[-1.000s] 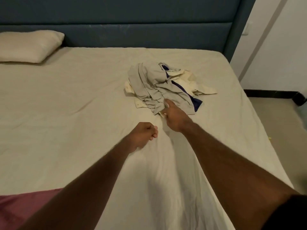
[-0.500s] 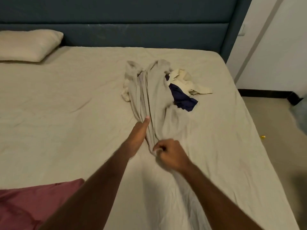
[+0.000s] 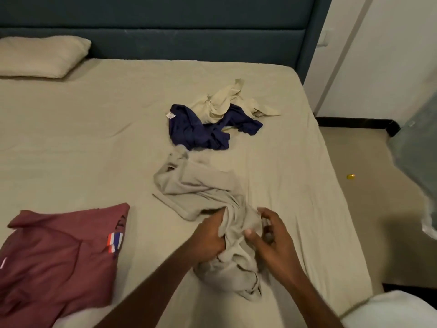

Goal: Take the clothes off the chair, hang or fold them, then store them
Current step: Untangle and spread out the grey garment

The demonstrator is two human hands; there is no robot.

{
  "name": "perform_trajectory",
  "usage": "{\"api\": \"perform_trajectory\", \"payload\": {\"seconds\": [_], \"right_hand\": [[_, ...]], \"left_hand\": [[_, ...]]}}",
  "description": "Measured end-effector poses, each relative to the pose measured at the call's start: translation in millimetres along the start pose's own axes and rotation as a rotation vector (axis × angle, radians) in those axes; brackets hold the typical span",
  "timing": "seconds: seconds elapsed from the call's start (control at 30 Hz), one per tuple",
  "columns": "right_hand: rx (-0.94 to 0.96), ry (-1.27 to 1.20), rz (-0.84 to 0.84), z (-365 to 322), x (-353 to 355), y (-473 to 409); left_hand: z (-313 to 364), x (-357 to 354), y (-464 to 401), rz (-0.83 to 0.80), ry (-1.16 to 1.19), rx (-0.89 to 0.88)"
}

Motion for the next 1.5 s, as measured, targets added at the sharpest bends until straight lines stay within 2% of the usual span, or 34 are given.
{"api": "perform_trajectory", "payload": {"seconds": [0.07,0.1,0.13,0.23,0.33,0.4,0.47,0.53,0.57,0.63,0.67,0.7,0.73,0.87,0.9,0.97,1.03,1.1,1.17,1.23,1.3,1.4,1.5], "right_hand": [[-0.025,0.073,-0.133,-0.3,0.9,11.0],[-0.026,0.118,-0.186,-1.2,2.1,15.0],[-0.027,0.182,-0.217,0.5,4.2,21.8],[-0.077,0.441,-0.304,3.8,12.5,41.6],[-0.166,0.572,-0.573,1.7,19.3,57.3],[-0.161,0.604,-0.743,-2.6,20.6,64.4],[-0.178,0.539,-0.805,-0.8,24.4,72.7],[-0.161,0.275,-0.676,2.6,29.7,81.8],[-0.107,0.154,-0.534,4.6,33.4,84.0],[-0.005,0.062,-0.182,12.0,47.5,85.6],[-0.001,0.041,-0.062,17.8,55.1,84.4],[-0.024,0.022,-0.013,25.0,59.7,85.2],[-0.036,0.029,-0.025,31.0,60.9,85.2],[0.109,0.239,-0.177,42.5,45.2,85.7],[0.149,0.299,-0.199,40.9,39.9,82.9],[0.197,0.414,-0.227,38.0,30.8,75.9],[0.188,0.523,-0.216,37.5,24.6,71.6],[0.193,0.589,-0.155,36.6,19.8,69.0],[0.213,0.584,-0.076,35.1,17.8,66.2],[0.183,0.566,0.012,32.8,20.1,64.0],[0.173,0.494,0.134,32.5,27.5,63.8],[0.221,0.389,0.279,31.9,42.2,70.1],[0.202,0.279,0.400,31.1,60.8,77.8]], "left_hand": [[7.6,-17.4,26.6,-0.142,0.033,-0.060],[9.3,-19.8,35.4,-0.154,0.093,-0.051],[10.8,-21.1,44.1,-0.103,0.196,0.010],[13.3,-16.2,55.7,0.210,0.527,0.220],[27.2,-19.6,53.2,0.225,0.876,0.264],[36.7,-28.5,50.8,0.271,0.824,0.311],[37.9,-39.6,49.9,0.376,0.506,0.339],[40.4,-49.3,49.5,0.262,0.273,0.309],[40.8,-51.7,50.7,0.136,0.278,0.275],[41.6,-50.1,57.3,-0.123,0.424,0.236],[40.1,-45.3,60.7,-0.182,0.485,0.239],[38.4,-39.9,67.7,-0.179,0.485,0.261],[34.5,-32.2,73.8,-0.104,0.435,0.281],[22.3,-3.7,96.2,0.422,-0.025,0.389],[22.6,-3.1,100.2,0.513,-0.143,0.363],[34.5,-13.5,105.0,0.608,-0.348,0.198],[57.6,-35.1,105.7,0.587,-0.445,-0.014],[83.1,-58.2,103.2,0.475,-0.545,-0.177],[97.1,-79.1,95.2,0.337,-0.722,-0.269],[97.5,-88.6,81.8,0.216,-0.870,-0.224],[89.9,-86.1,66.3,0.129,-0.925,-0.037],[73.5,-65.9,58.6,0.133,-0.794,0.117],[59.8,-42.5,67.6,0.195,-0.667,0.071]]}}
Point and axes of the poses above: each hand's wrist, its own y-axis away from the middle knuckle, its own x-axis out of the back of the hand, z = x × y, the point moved 1 cm from there along -y, towards the middle knuckle, and after that the axes turned 10 degrees about -z, right-handed, at the moved point
